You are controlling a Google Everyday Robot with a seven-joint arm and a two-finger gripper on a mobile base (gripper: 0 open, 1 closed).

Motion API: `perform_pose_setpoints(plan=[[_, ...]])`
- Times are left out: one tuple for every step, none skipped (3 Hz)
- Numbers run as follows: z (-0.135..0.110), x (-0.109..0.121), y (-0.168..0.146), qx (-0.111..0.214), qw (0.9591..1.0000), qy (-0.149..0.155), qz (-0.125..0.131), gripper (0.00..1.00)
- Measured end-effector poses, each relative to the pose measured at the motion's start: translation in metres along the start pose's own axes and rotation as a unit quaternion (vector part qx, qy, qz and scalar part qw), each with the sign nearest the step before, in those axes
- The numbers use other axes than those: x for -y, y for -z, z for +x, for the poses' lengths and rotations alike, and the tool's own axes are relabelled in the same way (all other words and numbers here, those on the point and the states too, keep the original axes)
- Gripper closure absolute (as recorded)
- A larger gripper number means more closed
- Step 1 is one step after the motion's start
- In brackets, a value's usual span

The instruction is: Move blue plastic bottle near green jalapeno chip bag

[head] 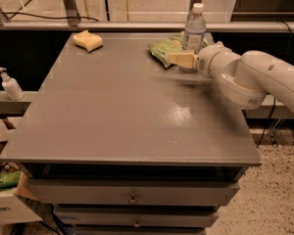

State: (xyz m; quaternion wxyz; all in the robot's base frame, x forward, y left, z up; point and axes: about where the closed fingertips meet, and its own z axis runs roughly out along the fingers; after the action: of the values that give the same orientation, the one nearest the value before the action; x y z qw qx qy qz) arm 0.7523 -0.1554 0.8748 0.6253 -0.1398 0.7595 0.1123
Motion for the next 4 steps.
perform_pose_setpoints(plan=[[-0.008,0.008,0.02,0.003,0.9996,0.024,-0.015,0.0],[-0.026,0.015,0.053,0.02,0.9976,0.047,-0.047,0.0],[-0.041,0.02,0.094,0.044,0.9932,0.065,-0.085,0.0],[-0.043,0.008,0.099,0.049,0.9906,0.066,-0.11,0.0]])
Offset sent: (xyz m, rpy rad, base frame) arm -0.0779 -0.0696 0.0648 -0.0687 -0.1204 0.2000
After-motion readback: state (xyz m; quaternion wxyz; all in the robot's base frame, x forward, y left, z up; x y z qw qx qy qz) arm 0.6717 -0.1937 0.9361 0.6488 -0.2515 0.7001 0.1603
